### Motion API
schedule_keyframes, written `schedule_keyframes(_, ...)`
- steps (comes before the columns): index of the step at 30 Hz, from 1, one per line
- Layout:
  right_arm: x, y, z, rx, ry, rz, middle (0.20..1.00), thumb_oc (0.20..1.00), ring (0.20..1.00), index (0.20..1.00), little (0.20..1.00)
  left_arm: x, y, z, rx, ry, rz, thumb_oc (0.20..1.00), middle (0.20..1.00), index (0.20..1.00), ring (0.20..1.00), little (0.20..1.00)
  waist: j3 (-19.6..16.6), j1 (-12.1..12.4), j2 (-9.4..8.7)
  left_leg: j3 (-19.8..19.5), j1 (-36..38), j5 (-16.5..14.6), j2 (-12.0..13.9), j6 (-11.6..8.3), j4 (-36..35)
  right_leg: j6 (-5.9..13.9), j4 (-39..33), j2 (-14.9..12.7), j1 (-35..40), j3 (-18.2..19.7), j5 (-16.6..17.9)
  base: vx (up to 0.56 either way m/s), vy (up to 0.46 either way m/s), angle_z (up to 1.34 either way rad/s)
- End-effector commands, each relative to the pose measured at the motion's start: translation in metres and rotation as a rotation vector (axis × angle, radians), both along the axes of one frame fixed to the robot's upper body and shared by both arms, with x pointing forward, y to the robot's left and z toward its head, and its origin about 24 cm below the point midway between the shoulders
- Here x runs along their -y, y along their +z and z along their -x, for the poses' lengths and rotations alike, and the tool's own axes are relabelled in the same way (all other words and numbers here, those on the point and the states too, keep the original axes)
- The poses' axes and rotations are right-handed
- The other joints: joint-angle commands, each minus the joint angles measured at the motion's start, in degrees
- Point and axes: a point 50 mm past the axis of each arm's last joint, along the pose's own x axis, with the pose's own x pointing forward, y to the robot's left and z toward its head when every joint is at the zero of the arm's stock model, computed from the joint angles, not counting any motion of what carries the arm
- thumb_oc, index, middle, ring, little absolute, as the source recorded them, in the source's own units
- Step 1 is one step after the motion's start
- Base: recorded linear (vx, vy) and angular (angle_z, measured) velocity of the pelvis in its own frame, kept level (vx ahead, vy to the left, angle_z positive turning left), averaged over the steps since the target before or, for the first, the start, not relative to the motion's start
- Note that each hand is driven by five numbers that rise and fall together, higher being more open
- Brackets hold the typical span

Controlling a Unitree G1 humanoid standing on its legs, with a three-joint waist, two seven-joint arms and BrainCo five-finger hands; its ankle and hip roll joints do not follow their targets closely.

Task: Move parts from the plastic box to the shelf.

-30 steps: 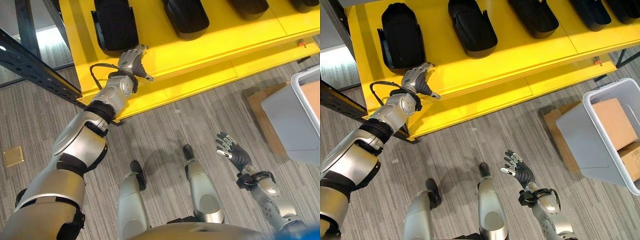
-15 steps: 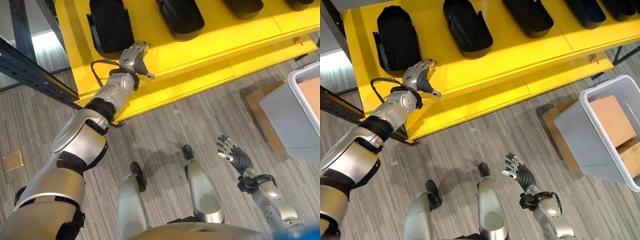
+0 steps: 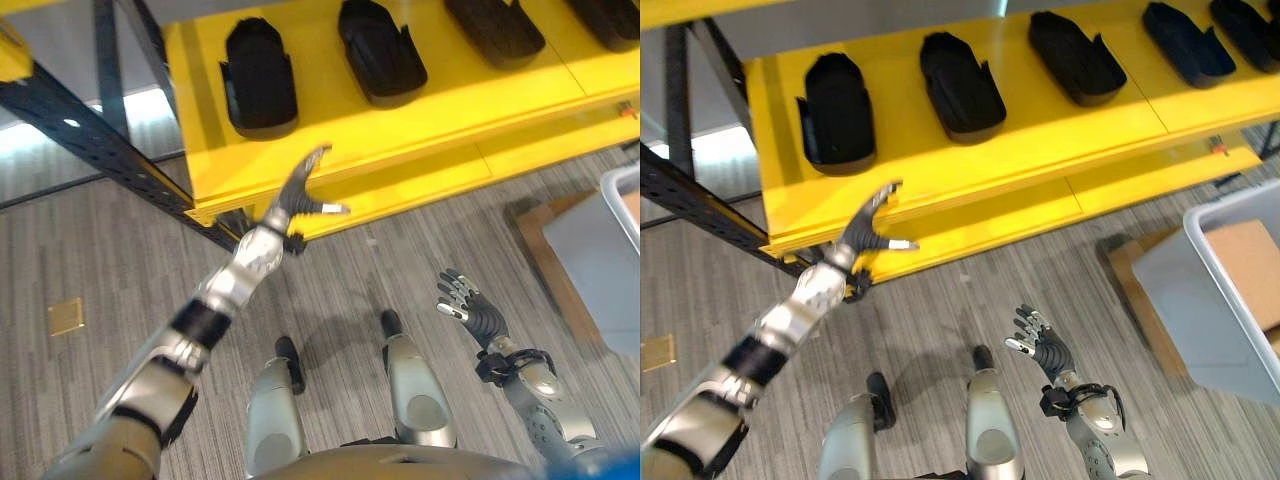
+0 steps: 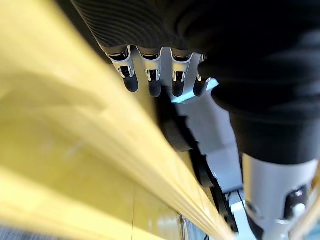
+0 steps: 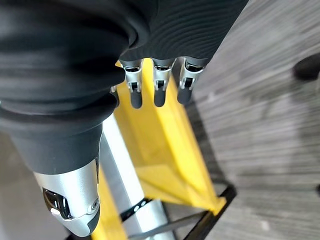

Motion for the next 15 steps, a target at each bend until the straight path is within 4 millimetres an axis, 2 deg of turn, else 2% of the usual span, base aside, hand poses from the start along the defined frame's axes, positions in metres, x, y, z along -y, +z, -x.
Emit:
schedule_keyframes(1, 0.005, 0.019, -0.005, 0.124, -0.040, 0.010, 1.000, 1.000, 1.000, 1.000, 1.000, -0.013, 0.030, -0.006, 0.095, -0.040, 0.095, 1.000, 1.000, 1.000, 1.000, 1.000, -2.7, 0.0, -0.83, -7.6, -2.1, 4.9, 3.7, -2.51, -2.8, -0.97, 0.2, -1.8, 5.5, -2.1, -6.2, 0.03, -0.046, 0.24)
schedule_keyframes(4, 0.005, 0.019, -0.005, 0.124, -0.040, 0.010, 1.000, 1.000, 1.000, 1.000, 1.000, -0.014, 0.030, -0.005, 0.095, -0.039, 0.096, 1.000, 1.000, 1.000, 1.000, 1.000, -2.9, -0.1, -0.77, -7.6, -2.1, 5.2, 3.8, -2.52, -3.2, -1.00, 0.0, -1.8, 5.4, -2.1, -5.9, 0.03, -0.071, 0.18)
schedule_keyframes(5, 0.010, 0.017, -0.005, 0.122, -0.082, 0.007, 1.000, 1.000, 1.000, 1.000, 1.000, -0.032, -0.034, 0.041, -0.182, 0.031, 0.390, 1.000, 1.000, 1.000, 1.000, 1.000, -5.7, 1.9, 0.97, -8.4, 3.8, 8.9, 5.4, -3.14, -10.5, -1.29, -3.3, 0.2, 9.9, -4.3, -6.0, 0.07, -0.236, -0.19)
schedule_keyframes(6, 0.010, 0.016, -0.006, 0.120, -0.083, 0.013, 1.000, 1.000, 1.000, 1.000, 1.000, -0.035, -0.044, 0.051, -0.231, 0.042, 0.426, 1.000, 1.000, 1.000, 1.000, 1.000, -6.6, 2.5, 1.50, -8.6, 4.6, 10.1, 6.0, -3.30, -12.0, -1.47, -4.0, 0.8, 10.5, -5.0, -6.0, 0.07, -0.363, -0.09)
schedule_keyframes(7, 0.011, 0.019, -0.005, 0.132, -0.068, 0.033, 1.000, 1.000, 1.000, 1.000, 1.000, -0.038, -0.068, 0.076, -0.350, 0.066, 0.567, 1.000, 1.000, 1.000, 1.000, 1.000, -7.9, 3.3, 2.18, -9.1, 7.3, 11.8, 6.8, -3.32, -14.9, -2.10, -5.0, 2.0, 13.0, -6.0, -6.6, 0.00, -0.234, 0.26)
schedule_keyframes(8, 0.011, 0.021, -0.005, 0.139, -0.059, 0.044, 1.000, 1.000, 1.000, 1.000, 1.000, -0.038, -0.077, 0.085, -0.397, 0.091, 0.649, 1.000, 1.000, 1.000, 1.000, 1.000, -8.7, 3.7, 2.53, -9.5, 8.0, 12.7, 7.3, -3.27, -16.1, -2.41, -5.1, 2.7, 13.6, -6.1, -7.0, -0.01, -0.249, 0.72)
schedule_keyframes(10, 0.015, 0.021, -0.002, 0.139, -0.060, 0.067, 1.000, 1.000, 1.000, 1.000, 1.000, -0.036, -0.085, 0.100, -0.434, 0.103, 0.738, 1.000, 1.000, 1.000, 1.000, 1.000, -9.8, 4.2, 3.27, -9.7, 9.4, 15.5, 8.4, -3.36, -18.9, -3.80, -5.0, 4.6, 15.0, -7.1, -8.4, -0.04, -0.213, 0.59)
schedule_keyframes(12, 0.018, 0.021, 0.000, 0.137, -0.060, 0.091, 1.000, 1.000, 1.000, 1.000, 1.000, -0.034, -0.090, 0.107, -0.459, 0.108, 0.803, 1.000, 1.000, 1.000, 1.000, 1.000, -10.3, 4.4, 3.82, -10.4, 9.6, 18.3, 9.2, -3.65, -20.3, -5.03, -5.2, 6.2, 15.9, -8.1, -9.2, -0.10, -0.270, 0.36)
schedule_keyframes(13, 0.026, 0.021, 0.003, 0.140, -0.087, 0.119, 1.000, 1.000, 1.000, 1.000, 1.000, -0.036, -0.093, 0.111, -0.453, 0.113, 0.792, 1.000, 1.000, 1.000, 1.000, 1.000, -9.9, 4.2, 3.77, -6.7, 8.1, 20.8, 9.0, -3.03, -18.6, -6.90, -5.9, 7.7, 17.3, -10.8, -9.2, -0.18, -0.298, 0.48)
schedule_keyframes(14, 0.027, 0.021, 0.003, 0.136, -0.085, 0.119, 1.000, 1.000, 1.000, 1.000, 1.000, -0.037, -0.094, 0.114, -0.457, 0.116, 0.797, 1.000, 1.000, 1.000, 1.000, 1.000, -9.8, 4.4, 3.25, -6.3, 8.5, 18.6, 8.0, -2.52, -17.2, -6.90, -5.7, 7.5, 17.3, -10.8, -9.2, -0.17, -0.239, 1.07)
schedule_keyframes(15, 0.027, 0.021, 0.003, 0.136, -0.085, 0.119, 1.000, 1.000, 1.000, 1.000, 1.000, -0.037, -0.094, 0.114, -0.457, 0.116, 0.798, 1.000, 1.000, 1.000, 1.000, 1.000, -9.9, 4.4, 3.39, -6.4, 8.3, 18.7, 8.1, -2.53, -17.2, -6.92, -5.9, 7.6, 17.1, -10.8, -9.0, -0.07, -0.065, 1.65)
